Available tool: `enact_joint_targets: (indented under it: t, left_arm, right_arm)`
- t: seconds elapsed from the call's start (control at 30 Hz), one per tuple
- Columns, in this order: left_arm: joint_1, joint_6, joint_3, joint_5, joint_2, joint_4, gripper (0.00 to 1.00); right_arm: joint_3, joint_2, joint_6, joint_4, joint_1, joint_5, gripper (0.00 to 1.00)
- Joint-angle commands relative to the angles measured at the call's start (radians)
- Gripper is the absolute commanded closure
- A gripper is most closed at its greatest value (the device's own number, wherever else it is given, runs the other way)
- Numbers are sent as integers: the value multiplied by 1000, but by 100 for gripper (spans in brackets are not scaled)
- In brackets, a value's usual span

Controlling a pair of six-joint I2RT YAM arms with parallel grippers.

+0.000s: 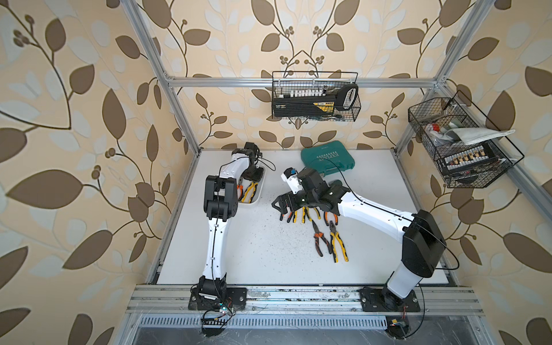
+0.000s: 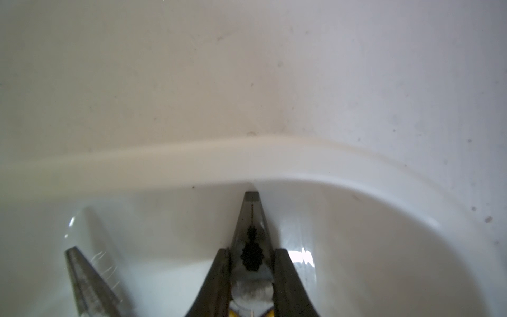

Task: Take the pliers out of the storage box
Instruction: Pick up the pliers from the storage box.

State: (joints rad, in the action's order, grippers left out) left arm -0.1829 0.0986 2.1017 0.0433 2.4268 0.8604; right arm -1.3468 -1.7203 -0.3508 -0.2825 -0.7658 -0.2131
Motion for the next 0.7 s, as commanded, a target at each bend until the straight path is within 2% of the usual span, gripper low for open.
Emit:
enact_joint_targets:
  t: [0.0,0.3,0.67]
  left_arm:
    - [10,-16,23,-44,-63,51,96]
    - [30,-65,50,-40,-170,98,99]
    - [36,-54,80,16,-250,165,100]
  right_arm:
    - [-22,-13,-5,-3,-6,-7,0]
    - [-20,-28,-44,39,-4,-22,1]
    - [-54,-70,-93,77,-1,-51,0]
